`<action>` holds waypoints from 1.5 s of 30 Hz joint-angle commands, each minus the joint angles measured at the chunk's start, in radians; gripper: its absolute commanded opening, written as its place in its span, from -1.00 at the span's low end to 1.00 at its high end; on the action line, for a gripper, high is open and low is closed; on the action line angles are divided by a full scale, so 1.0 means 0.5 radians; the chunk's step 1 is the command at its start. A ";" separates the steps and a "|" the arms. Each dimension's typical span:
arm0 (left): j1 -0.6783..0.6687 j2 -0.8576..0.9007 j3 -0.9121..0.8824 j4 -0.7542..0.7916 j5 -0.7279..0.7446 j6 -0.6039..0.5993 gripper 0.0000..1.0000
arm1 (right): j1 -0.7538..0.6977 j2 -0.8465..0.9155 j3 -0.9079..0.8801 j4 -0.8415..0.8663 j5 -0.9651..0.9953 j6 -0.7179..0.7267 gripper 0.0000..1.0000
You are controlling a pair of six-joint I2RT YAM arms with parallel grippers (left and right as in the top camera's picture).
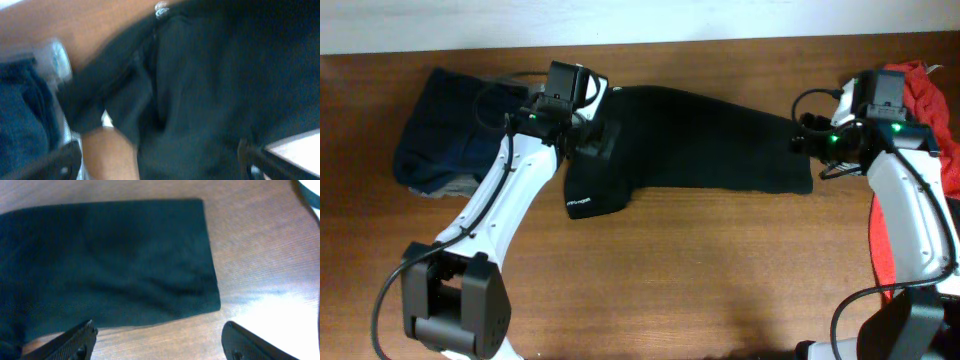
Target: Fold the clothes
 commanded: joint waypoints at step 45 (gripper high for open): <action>-0.378 -0.409 -0.100 -0.639 -0.700 -0.072 -0.99 | -0.050 0.349 -0.569 -0.246 -0.675 -0.089 0.62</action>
